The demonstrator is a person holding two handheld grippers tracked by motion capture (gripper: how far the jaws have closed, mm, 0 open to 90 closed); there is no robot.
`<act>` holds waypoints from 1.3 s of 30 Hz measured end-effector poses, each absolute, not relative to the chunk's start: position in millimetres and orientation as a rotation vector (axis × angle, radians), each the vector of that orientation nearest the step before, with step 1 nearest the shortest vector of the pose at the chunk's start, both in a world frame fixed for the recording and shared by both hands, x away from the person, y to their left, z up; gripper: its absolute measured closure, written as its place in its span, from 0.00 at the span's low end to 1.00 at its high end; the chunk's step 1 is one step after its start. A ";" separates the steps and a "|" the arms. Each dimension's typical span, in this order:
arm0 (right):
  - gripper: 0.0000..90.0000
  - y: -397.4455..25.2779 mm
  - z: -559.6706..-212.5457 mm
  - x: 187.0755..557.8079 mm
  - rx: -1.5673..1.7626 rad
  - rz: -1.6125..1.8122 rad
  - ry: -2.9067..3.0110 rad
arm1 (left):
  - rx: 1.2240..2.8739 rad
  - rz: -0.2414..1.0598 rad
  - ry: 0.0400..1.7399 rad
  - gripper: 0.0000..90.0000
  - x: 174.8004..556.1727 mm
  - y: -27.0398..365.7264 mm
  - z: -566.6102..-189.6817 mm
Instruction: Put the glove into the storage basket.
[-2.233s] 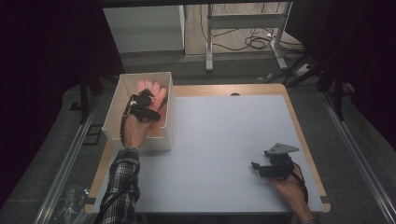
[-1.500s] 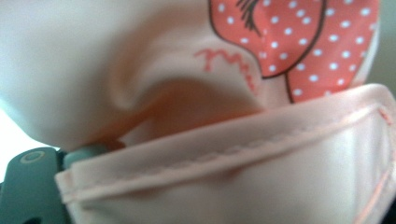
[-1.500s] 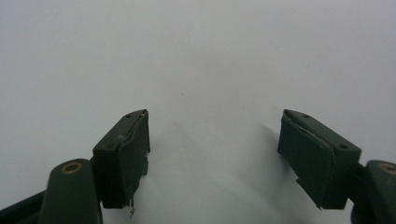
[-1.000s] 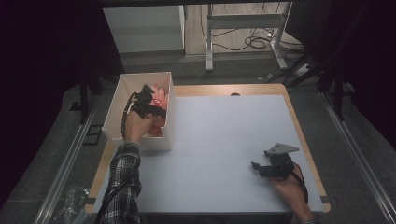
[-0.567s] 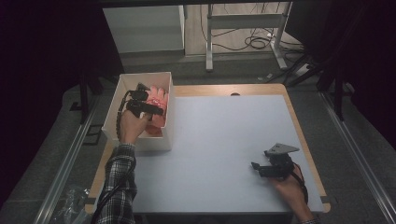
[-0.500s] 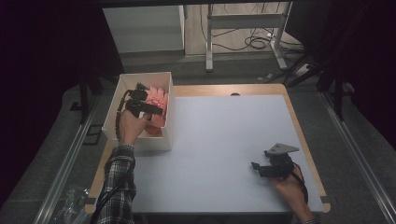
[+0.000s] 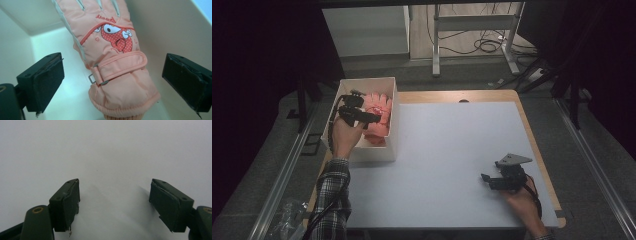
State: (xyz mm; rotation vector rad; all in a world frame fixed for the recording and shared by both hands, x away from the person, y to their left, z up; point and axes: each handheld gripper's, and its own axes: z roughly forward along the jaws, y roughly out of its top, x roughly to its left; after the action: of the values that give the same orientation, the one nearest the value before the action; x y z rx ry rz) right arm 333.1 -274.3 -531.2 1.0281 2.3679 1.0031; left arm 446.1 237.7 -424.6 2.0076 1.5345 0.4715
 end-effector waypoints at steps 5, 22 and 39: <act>0.27 -274.3 -531.2 333.1 1.028 1.002 2.367 | 2.027 0.511 1.478 0.04 436.9 236.8 -418.4; 0.27 -274.1 -531.3 333.2 1.028 1.004 2.364 | 2.032 0.546 1.307 0.03 408.0 214.9 -396.4; 0.27 -274.1 -531.3 333.1 1.029 1.003 2.364 | 2.105 0.485 1.047 0.02 377.7 145.5 -389.5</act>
State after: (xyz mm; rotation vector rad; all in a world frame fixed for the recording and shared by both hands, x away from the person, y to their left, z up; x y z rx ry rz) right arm 333.1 -274.1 -531.3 1.0290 2.3637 1.0032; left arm 377.7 145.5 -389.5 2.1051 1.0470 0.4850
